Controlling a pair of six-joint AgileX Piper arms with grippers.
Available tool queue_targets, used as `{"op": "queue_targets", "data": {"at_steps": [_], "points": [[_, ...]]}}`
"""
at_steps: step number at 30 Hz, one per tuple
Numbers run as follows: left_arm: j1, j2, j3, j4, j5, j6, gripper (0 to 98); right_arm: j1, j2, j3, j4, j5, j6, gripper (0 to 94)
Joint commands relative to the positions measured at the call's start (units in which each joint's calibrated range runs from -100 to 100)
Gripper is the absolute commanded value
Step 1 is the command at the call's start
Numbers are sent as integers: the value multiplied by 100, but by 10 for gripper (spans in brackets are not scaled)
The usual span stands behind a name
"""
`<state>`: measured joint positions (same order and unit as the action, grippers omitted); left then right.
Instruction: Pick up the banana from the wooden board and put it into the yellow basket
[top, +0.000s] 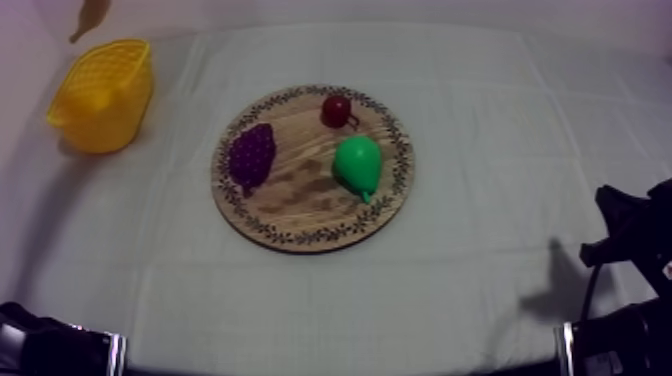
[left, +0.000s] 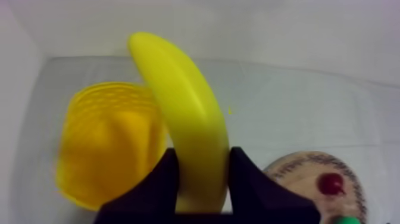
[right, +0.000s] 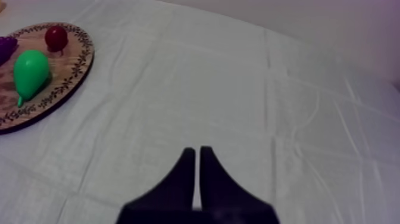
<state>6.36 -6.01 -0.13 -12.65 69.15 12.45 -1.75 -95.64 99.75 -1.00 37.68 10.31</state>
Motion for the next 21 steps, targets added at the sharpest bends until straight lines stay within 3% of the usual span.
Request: {"op": "queue_targets", "data": {"at_steps": [1, 7, 14, 17, 21], "points": [[-512, 225, -52, 26, -82, -223, 216, -1, -3, 2, 0, -2, 1, 4], [-949, 825, -142, 114, -396, -445, 222, -3, -3, 2, 0, -2, 1, 4], [-1149, 1320, 121, 166, -771, -517, 260, -8, -3, 2, 0, -2, 1, 4], [-1189, 1426, 312, 190, -949, -543, 354, -9, -3, 2, 0, -2, 1, 4], [-1233, 1522, 423, 266, -1073, -662, 567, -9, -3, 2, 0, -2, 1, 4]]}}
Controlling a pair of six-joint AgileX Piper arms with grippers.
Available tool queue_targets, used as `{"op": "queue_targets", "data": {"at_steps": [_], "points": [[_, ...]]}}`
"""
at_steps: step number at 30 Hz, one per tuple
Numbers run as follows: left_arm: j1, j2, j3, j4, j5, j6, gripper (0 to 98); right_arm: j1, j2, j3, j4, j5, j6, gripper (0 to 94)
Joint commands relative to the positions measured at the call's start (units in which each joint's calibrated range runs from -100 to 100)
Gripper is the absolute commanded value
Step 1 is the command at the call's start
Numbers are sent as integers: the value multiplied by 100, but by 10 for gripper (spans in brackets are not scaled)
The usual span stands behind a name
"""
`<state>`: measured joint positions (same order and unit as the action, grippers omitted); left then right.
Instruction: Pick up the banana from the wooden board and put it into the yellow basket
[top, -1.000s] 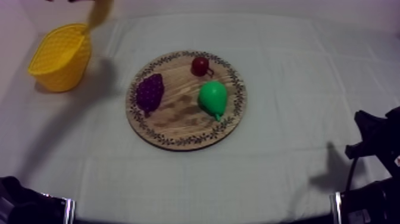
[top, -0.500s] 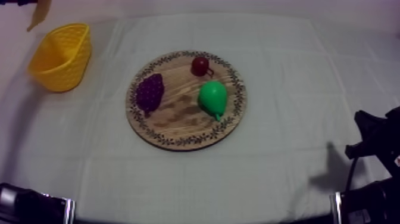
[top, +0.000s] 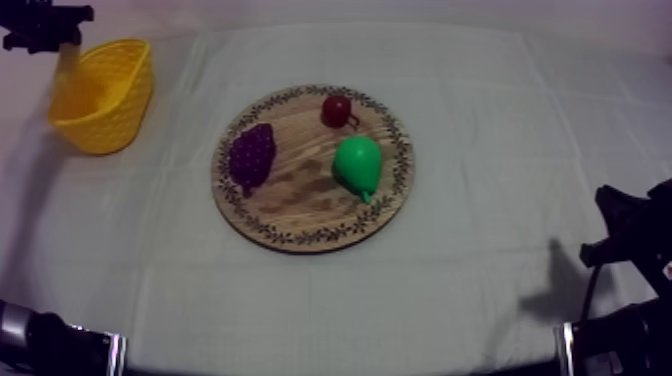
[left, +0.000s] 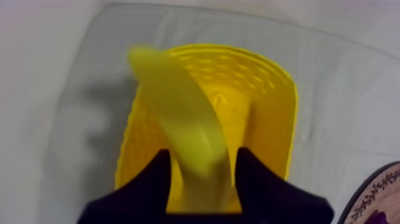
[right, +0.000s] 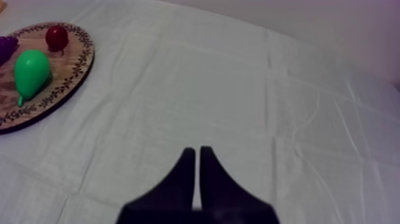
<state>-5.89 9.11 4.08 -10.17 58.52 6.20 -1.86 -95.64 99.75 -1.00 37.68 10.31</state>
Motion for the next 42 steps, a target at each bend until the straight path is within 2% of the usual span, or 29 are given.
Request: {"op": "queue_targets", "data": {"at_steps": [1, 5, 11, 13, 20, 26, 29, 37, 42], "points": [[-15, 14, 10, 37, -21, -65, 612, 3, -3, 2, 0, -2, 1, 4], [-36, -211, 107, 101, -27, -153, 701, 0, -3, 2, 0, -2, 1, 4], [-81, -1590, 774, 228, -102, -294, 672, -4, -3, 2, 0, -2, 1, 4], [-109, -2256, 1060, 318, -130, -400, 622, -5, -3, 2, 0, -2, 1, 4], [-100, -4591, 2088, 548, -131, -660, 331, -5, -3, 2, 0, -2, 1, 4], [-91, -6405, 3249, 864, 14, -818, 185, -5, -3, 2, 0, -2, 1, 4], [13, -7257, 4005, 951, -14, -820, 111, -5, -3, 2, 0, -2, 1, 4], [267, -9189, 5760, 1252, -186, -848, 15, -5, -3, 2, 0, -2, 1, 4], [419, -9855, 6853, 1292, -600, -838, 4, -5, -3, 2, 0, -2, 1, 4]]}}
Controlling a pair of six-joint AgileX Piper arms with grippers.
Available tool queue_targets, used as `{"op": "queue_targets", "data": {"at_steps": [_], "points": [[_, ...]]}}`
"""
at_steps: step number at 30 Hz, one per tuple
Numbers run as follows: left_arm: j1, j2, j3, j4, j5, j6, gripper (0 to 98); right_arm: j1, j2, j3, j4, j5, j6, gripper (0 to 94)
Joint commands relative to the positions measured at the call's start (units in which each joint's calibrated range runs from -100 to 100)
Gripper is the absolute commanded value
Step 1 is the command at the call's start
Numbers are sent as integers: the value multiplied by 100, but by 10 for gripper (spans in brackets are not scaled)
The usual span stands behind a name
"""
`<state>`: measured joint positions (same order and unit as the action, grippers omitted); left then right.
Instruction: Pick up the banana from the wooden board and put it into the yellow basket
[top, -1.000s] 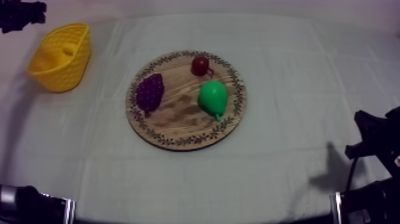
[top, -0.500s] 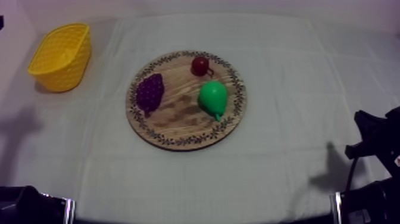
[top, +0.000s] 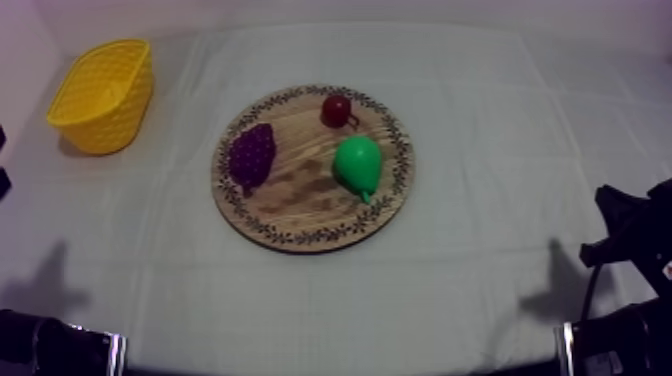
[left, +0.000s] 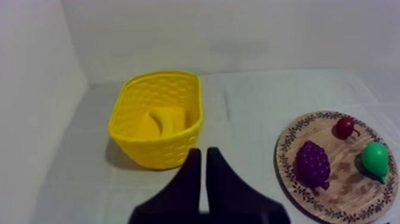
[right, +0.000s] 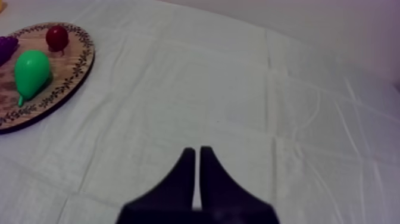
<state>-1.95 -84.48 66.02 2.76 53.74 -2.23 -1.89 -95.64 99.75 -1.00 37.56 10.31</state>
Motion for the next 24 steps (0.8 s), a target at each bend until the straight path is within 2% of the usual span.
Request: {"op": "queue_targets", "data": {"at_steps": [1, 8, 15, 21, 24], "points": [[51, -588, 861, -2, -244, 3, 3, -3, -3, 2, 0, 10, 1, 4], [137, -1369, 2483, -58, -1281, 51, 1, -7, -3, 2, 0, 10, 3, 4], [192, -1513, 3110, -303, -1451, 116, 1, -23, -3, 2, 0, 10, 2, 4], [199, -1525, 3334, -454, -2111, 1447, 1, -25, -3, 2, 0, 10, 5, 4], [199, -1526, 3361, -470, -2210, 1656, 1, -26, -3, 2, 0, 10, 2, 4]]}}
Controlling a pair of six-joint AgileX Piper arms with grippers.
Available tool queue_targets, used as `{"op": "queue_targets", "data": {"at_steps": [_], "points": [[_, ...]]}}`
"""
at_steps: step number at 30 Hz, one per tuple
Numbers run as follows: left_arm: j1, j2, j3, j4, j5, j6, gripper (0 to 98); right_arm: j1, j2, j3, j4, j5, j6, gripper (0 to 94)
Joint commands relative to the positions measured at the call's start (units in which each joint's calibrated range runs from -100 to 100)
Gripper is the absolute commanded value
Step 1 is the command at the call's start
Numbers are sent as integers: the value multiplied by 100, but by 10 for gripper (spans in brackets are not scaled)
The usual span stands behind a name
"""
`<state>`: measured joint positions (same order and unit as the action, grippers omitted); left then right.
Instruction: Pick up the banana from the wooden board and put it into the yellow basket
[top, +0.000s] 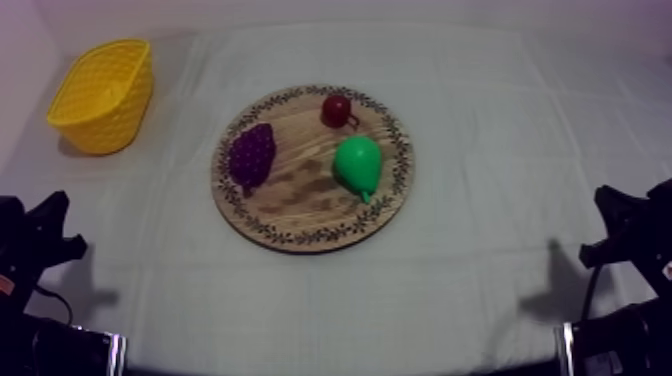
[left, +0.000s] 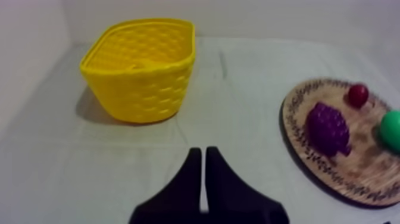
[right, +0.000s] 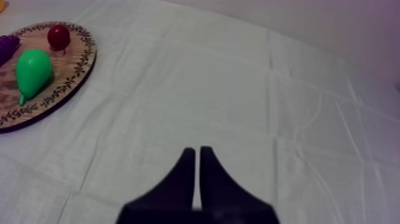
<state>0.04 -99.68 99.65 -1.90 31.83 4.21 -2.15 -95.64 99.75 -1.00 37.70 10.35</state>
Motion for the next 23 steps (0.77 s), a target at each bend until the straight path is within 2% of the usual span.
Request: {"op": "queue_targets", "data": {"at_steps": [1, 8, 23], "points": [[-1, -6, 2, -6, -35, 1003, 1, 1, -3, 2, 0, -4, 0, 4], [-1, -6, 12, -12, -68, 749, 1, 1, -3, 2, 0, -4, -1, 4], [-1, -6, 12, -12, -71, 726, 1, 1, -3, 2, 0, -4, -2, 4]]}}
